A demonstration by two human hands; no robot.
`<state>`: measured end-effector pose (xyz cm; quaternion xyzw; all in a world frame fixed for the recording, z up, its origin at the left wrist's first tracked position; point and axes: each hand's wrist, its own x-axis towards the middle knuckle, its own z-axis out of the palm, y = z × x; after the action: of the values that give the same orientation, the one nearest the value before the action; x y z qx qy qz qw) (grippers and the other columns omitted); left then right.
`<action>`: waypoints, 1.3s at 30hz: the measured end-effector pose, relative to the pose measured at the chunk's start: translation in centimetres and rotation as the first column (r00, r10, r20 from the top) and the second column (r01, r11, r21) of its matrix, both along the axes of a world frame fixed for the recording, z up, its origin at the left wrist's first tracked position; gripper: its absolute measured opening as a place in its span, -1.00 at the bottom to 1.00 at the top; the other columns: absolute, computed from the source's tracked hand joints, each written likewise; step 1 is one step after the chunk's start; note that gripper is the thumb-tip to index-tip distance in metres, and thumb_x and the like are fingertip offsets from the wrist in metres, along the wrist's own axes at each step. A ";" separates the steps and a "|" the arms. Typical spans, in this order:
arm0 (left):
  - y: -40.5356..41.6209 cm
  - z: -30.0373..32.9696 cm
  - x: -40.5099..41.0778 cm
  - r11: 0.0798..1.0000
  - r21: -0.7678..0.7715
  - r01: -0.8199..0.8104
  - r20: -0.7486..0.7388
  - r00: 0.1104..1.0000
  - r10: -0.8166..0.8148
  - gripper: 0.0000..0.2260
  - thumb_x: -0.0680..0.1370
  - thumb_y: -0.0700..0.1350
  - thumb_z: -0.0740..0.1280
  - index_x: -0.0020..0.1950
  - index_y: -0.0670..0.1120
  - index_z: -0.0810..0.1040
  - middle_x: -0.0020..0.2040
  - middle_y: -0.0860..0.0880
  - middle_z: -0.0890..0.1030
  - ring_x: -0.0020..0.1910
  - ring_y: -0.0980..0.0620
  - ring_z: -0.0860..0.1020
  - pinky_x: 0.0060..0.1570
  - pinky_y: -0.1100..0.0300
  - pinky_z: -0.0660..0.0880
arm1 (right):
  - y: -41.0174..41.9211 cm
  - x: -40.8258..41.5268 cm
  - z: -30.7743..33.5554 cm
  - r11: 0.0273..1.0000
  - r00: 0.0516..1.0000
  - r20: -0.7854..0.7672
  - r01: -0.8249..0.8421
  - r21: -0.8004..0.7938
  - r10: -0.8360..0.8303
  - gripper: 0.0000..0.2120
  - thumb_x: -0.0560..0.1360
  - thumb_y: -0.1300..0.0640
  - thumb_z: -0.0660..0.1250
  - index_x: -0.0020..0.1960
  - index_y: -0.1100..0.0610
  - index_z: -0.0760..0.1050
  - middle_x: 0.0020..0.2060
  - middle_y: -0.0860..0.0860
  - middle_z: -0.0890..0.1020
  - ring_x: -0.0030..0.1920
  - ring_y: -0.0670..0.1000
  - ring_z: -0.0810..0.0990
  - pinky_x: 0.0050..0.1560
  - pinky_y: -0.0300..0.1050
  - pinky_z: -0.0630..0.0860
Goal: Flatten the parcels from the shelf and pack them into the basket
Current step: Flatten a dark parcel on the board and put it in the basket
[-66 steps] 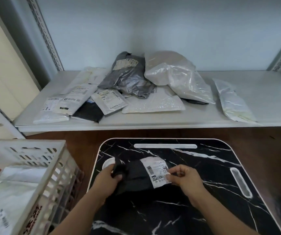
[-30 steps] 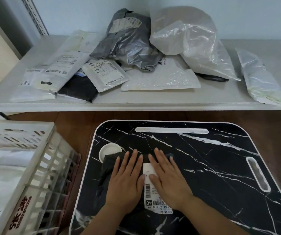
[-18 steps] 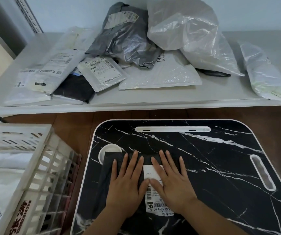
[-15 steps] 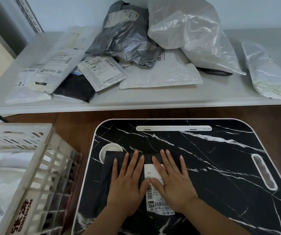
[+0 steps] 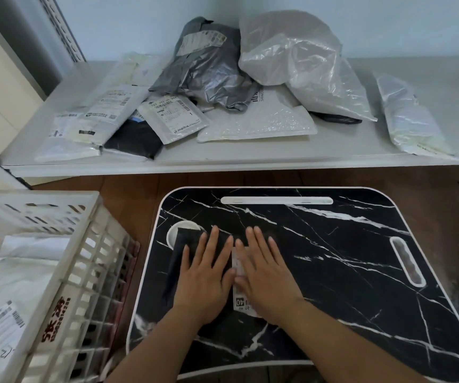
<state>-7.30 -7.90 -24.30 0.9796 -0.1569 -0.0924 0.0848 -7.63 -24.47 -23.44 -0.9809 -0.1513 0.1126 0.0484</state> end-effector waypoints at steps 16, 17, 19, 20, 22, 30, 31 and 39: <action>0.7 -0.1 -1.5 0.985 0.171 0.024 -0.234 0.972 0.017 -0.40 0.59 0.31 -0.11 0.37 0.23 -0.52 0.49 0.01 -0.45 0.50 -0.04 -0.39 0.44 -0.24 -0.30 | -0.7 -1.1 -0.1 0.991 0.979 -0.193 0.091 0.095 -0.071 -0.13 0.29 -0.51 -0.32 0.51 -0.18 -0.38 0.53 -0.03 -0.36 0.54 0.10 -0.23 0.50 0.14 -0.21; 0.8 0.1 -1.3 0.987 0.158 0.015 -0.213 0.977 0.019 -0.38 0.59 0.30 -0.07 0.40 0.23 -0.49 0.53 0.00 -0.38 0.53 -0.04 -0.33 0.46 -0.22 -0.27 | -0.8 -0.8 0.7 0.961 0.976 -0.149 0.186 0.206 -0.157 -0.17 0.40 -0.47 -0.13 0.57 -0.12 -0.12 0.57 -0.02 -0.13 0.54 0.06 -0.06 0.51 0.05 -0.06; 1.0 0.8 -0.8 0.994 0.108 -0.011 -0.169 0.985 0.030 -0.37 0.60 0.26 0.02 0.51 0.22 -0.32 0.59 -0.02 -0.14 0.57 -0.04 -0.14 0.50 -0.11 -0.13 | -0.8 -0.2 2.0 0.765 0.879 -0.107 0.460 0.452 -0.465 -0.30 0.48 -0.27 0.27 0.50 0.07 0.26 0.48 0.04 0.22 0.45 0.05 0.22 0.42 -0.06 0.20; 1.1 1.2 -0.5 0.997 0.073 -0.038 -0.146 0.988 0.049 -0.38 0.60 0.24 0.07 0.55 0.21 -0.19 0.59 -0.03 0.00 0.55 -0.04 0.00 0.50 -0.05 -0.03 | -0.9 0.3 1.9 0.595 0.755 -0.181 0.620 0.511 -0.630 -0.31 0.46 -0.17 0.38 0.45 0.15 0.31 0.41 0.09 0.29 0.39 0.10 0.32 0.35 -0.06 0.29; 1.1 2.1 0.0 0.994 0.012 -0.113 -0.105 0.988 0.114 -0.43 0.58 0.19 0.16 0.55 0.19 0.04 0.49 0.00 0.25 0.45 -0.03 0.21 0.43 0.05 0.15 | -0.9 1.4 2.0 0.218 0.461 -0.476 0.850 0.479 -0.749 -0.27 0.37 -0.09 0.52 0.38 0.24 0.35 0.31 0.17 0.40 0.24 0.17 0.48 0.22 -0.02 0.45; 1.0 3.8 0.2 0.804 -0.384 -0.453 -0.392 0.869 0.303 -0.52 0.52 -0.20 0.34 0.43 0.02 0.40 0.35 0.01 0.49 0.26 0.03 0.48 0.27 0.26 0.32 | -0.3 1.8 5.6 -0.107 0.317 -0.903 0.927 0.360 -0.291 -0.74 0.35 0.32 0.53 0.00 0.33 0.59 -0.21 0.22 0.70 -0.19 0.19 0.69 -0.25 0.01 0.60; 1.2 4.2 0.0 0.725 -0.437 -0.532 -0.425 0.833 0.355 -0.55 0.52 -0.21 0.35 0.41 -0.01 0.44 0.32 0.00 0.52 0.25 0.02 0.50 0.28 0.25 0.34 | -0.2 1.6 5.9 -0.121 0.337 -0.900 0.917 0.381 -0.277 -0.76 0.36 0.34 0.51 0.00 0.32 0.59 -0.21 0.21 0.70 -0.19 0.18 0.68 -0.25 0.00 0.59; 5.5 8.7 0.9 0.510 -0.541 -0.669 -0.338 0.728 0.596 -0.10 0.20 0.45 0.37 0.41 -0.02 0.40 0.34 -0.04 0.49 0.28 -0.06 0.48 0.26 -0.07 0.45 | 1.4 1.8 9.3 -0.238 0.534 -0.826 0.791 0.564 -0.181 -0.71 0.35 0.28 0.51 0.06 0.25 0.59 -0.15 0.17 0.71 -0.10 0.16 0.68 -0.12 0.03 0.57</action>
<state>-6.35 -2.36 -15.63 0.8735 0.1947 -0.0495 0.4435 -5.84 -23.06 -14.15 -0.5682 0.2661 0.1694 0.7600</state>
